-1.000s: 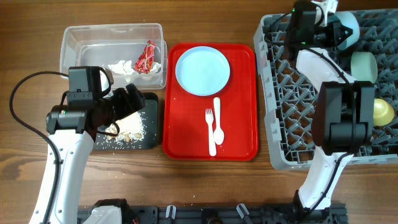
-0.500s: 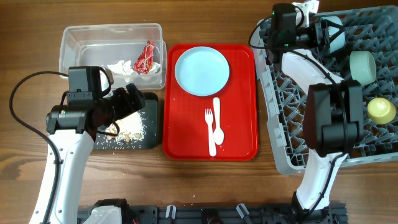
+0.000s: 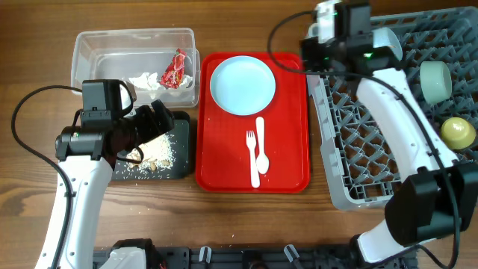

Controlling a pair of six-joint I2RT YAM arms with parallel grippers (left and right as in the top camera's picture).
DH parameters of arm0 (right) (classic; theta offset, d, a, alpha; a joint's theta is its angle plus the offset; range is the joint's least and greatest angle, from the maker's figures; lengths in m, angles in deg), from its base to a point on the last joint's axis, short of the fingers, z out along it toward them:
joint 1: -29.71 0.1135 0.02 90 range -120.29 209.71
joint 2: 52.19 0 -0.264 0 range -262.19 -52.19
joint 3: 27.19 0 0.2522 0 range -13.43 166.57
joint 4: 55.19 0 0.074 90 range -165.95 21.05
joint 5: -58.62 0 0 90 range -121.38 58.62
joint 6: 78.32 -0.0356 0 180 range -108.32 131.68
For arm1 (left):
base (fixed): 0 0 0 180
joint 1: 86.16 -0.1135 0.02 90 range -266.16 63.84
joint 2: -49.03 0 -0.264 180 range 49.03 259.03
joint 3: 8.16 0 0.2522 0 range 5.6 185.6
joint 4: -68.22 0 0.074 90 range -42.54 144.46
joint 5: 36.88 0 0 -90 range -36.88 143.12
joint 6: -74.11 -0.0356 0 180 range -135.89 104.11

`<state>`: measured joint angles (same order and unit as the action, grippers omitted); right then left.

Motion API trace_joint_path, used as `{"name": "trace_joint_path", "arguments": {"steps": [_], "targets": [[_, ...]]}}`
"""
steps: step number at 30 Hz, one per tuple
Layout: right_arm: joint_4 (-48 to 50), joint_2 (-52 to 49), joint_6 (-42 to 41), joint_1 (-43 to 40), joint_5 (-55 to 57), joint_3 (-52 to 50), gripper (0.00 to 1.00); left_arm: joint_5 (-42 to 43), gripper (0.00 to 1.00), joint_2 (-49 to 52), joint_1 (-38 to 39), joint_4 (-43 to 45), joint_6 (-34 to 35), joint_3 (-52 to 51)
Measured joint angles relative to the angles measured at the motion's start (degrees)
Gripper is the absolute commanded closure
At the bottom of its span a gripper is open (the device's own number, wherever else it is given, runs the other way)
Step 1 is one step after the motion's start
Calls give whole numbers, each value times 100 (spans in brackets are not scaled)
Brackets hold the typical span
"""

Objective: Sort waste into correct bins and load items into the dishwasher rack
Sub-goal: 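Grasp the light-blue plate edge with the right gripper, then stand the light-blue plate upright in the rack with the right gripper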

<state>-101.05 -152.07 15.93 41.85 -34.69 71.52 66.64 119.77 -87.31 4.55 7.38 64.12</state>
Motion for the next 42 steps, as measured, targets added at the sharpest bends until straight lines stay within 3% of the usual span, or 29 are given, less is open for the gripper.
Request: {"name": "trace_joint_path", "arguments": {"steps": [5,13,20,23,27,30,35,42], "targets": [[9,-273,-1043,601,-719,0,22,2,3,0,0,0,0,0],[-31,-1777,-2651,920,-398,-2,41,2,3,0,0,-4,0,0],[-175,-2133,-3578,920,-243,-7,73,0,3,0,0,-4,0,0],[-271,-2190,-3816,920,-236,-7,92,2,2,0,0,-4,0,0],[-238,-2197,-3982,914,-245,2,96,0,2,0,0,-4,0,0],[-240,-2184,-3932,874,-249,7,96,0,2,0,0,-7,0,0],[-302,-1405,-2900,374,28,87,96,0,3,0,0,-4,0,0],[-72,750,-466,-621,1451,396,96,2,2,0,0,-4,0,0]]}}
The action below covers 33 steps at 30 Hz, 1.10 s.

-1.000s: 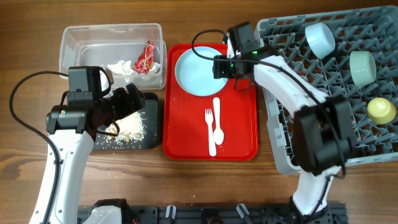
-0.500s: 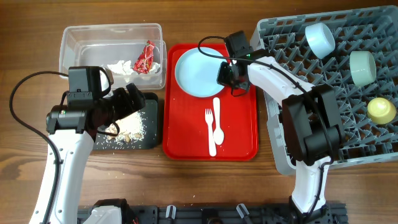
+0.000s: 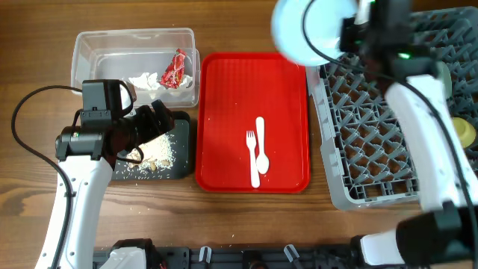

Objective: Sort waste into correct bins and load items into the dishwasher rack
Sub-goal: 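Stand the light-blue plate upright in the rack with the right gripper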

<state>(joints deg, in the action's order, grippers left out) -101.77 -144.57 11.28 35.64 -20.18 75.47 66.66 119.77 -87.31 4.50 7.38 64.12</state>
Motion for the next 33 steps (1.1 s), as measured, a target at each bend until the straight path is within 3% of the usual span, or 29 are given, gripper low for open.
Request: {"name": "trace_joint_path", "arguments": {"steps": [6,10,19,20,22,25,27,33], "targets": [[68,-175,1213,-203,2378,-7,96,-2,2,0,0,-2,-2,0],[76,-533,1226,-208,3357,-186,96,-2,2,0,0,-2,0,0],[-212,-981,535,-33,3512,-413,94,-2,2,0,0,0,0,0],[-245,-981,461,-2,3508,-413,72,-2,2,0,0,-2,0,0],[-280,-977,330,44,3445,-413,41,-2,2,0,0,-2,0,0],[-339,-868,286,52,2986,-413,20,-2,2,0,0,0,0,0],[-389,-564,269,52,2365,-415,15,-2,2,0,0,-2,0,0],[-1106,647,17,52,-846,-400,20,-2,0,0,0,0,0,0]]}}
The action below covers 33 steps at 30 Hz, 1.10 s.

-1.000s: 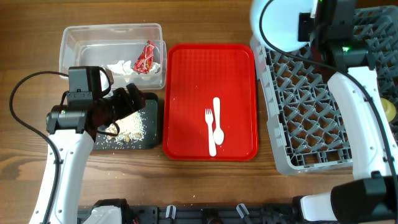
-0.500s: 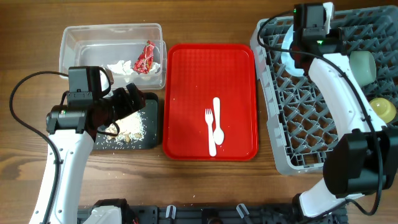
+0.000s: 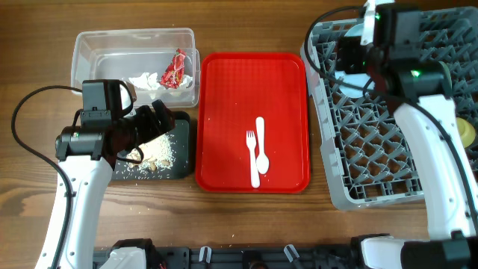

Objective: Sort waste into correct bins and load items into the dishwasher rack
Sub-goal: 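Stand the light-blue plate upright in the rack with the right gripper, then grasp the white spoon on the red tray with the right gripper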

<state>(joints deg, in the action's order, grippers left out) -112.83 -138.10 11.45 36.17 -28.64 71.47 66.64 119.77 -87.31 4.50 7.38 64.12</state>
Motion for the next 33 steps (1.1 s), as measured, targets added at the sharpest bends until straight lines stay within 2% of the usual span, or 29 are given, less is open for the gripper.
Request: {"name": "trace_joint_path", "arguments": {"steps": [1,3,6,11,13,18,24,33], "targets": [[-319,46,-136,22,-800,-2,19,2,0,0,0,-4,0,0],[-815,-42,-372,140,-1661,-2,20,0,0,0,0,4,0,0],[-1478,-468,-590,682,-2194,-7,24,0,0,0,0,-2,0,0],[-1952,-1456,-1019,1742,-1867,-13,33,0,0,0,0,-2,0,0],[-2026,-1816,-1401,2048,-1663,-13,40,0,0,0,0,-2,0,0],[-2059,-2608,-2385,2612,-1397,-20,41,0,0,0,0,-2,0,0],[-1792,-2708,-3161,2752,-994,-568,43,0,0,0,0,-2,0,0],[-1268,-2723,-3320,2752,-953,-1248,43,0,0,0,0,-2,0,0]]}}
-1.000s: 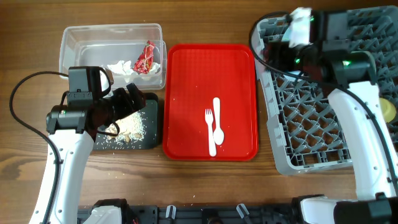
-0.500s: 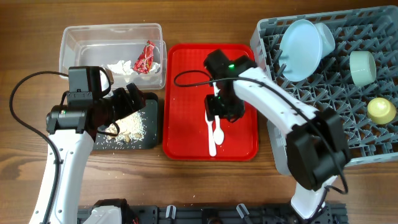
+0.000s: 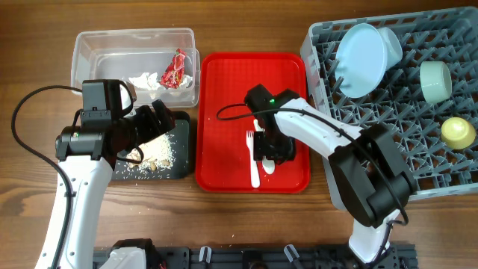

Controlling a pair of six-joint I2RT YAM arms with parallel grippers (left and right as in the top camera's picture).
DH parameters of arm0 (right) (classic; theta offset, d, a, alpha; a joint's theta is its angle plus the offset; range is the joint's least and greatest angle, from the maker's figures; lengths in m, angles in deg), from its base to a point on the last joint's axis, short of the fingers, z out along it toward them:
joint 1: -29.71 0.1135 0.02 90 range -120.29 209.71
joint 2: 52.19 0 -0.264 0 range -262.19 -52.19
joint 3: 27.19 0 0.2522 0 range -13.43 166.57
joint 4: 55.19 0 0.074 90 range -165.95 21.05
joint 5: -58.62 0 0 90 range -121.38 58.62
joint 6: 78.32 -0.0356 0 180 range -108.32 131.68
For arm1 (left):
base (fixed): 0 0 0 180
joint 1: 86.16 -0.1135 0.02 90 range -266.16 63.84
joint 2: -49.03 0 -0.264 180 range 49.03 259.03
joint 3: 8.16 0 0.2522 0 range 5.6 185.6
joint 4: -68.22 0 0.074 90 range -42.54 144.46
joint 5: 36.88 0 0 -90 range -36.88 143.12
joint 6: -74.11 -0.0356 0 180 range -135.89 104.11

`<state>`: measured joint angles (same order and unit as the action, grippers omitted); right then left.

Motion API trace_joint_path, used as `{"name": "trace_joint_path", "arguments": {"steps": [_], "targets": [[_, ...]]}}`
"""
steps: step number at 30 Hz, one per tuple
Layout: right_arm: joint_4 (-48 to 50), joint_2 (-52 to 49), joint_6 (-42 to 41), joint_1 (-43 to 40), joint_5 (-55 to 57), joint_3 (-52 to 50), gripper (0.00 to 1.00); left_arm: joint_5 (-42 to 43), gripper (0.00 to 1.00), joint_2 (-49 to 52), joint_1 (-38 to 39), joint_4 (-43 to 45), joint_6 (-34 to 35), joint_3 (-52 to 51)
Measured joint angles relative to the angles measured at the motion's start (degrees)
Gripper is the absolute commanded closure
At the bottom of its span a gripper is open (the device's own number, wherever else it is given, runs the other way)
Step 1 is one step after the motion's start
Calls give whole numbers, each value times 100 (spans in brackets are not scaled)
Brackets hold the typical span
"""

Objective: Sort waste into correct bins and load items into the dishwasher rack
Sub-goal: 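Grasp the white spoon on the red tray with the right gripper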

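Note:
A white fork (image 3: 253,166) and a white spoon (image 3: 267,168) lie side by side on the red tray (image 3: 224,104). My right gripper (image 3: 270,148) is low over them, covering the spoon's handle, and its jaws look open around it. A light blue plate (image 3: 361,49) stands on edge in the grey dishwasher rack (image 3: 373,157) at the back. My left gripper (image 3: 160,121) hangs open over the black bin (image 3: 179,161) of crumbs, holding nothing.
A clear bin (image 3: 97,56) at the back left holds a red wrapper (image 3: 175,69) and crumpled white paper (image 3: 146,81). In the rack are a white cup (image 3: 390,39), a pale green bowl (image 3: 435,81) and a yellow-green cup (image 3: 457,132).
My right gripper has left the back of the rack and is now down over the spoon and fork on the tray. The blue plate stands alone in the rack. The left arm is unchanged.
The blue plate first lay on the tray with my right gripper at its far edge. Then the plate was held up off the tray, then carried to the rack's back. Now it stands in the rack and my right gripper is at the cutlery. The left arm stayed still.

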<state>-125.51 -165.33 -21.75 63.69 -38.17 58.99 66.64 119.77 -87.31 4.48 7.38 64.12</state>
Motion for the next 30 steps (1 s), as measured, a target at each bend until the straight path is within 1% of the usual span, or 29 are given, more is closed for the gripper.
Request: {"name": "trace_joint_path", "arguments": {"steps": [4,6,10,17,20,24,30], "targets": [[4,26,-2,0,0,-70,47,0,0,0,0,0,0,0],[-2,66,-17,0,-2,-140,54,0,0,0,0,0,0,0],[-68,76,109,0,-24,-173,53,0,0,0,0,0,0,0],[-138,76,905,0,-160,-179,53,0,0,0,0,0,0,0],[-140,81,1224,0,-247,-179,49,0,0,0,0,0,0,0],[144,131,1368,0,-236,-190,49,0,0,0,0,-2,0,0],[240,142,1412,0,-232,-190,49,0,0,0,0,-39,0,0]]}}
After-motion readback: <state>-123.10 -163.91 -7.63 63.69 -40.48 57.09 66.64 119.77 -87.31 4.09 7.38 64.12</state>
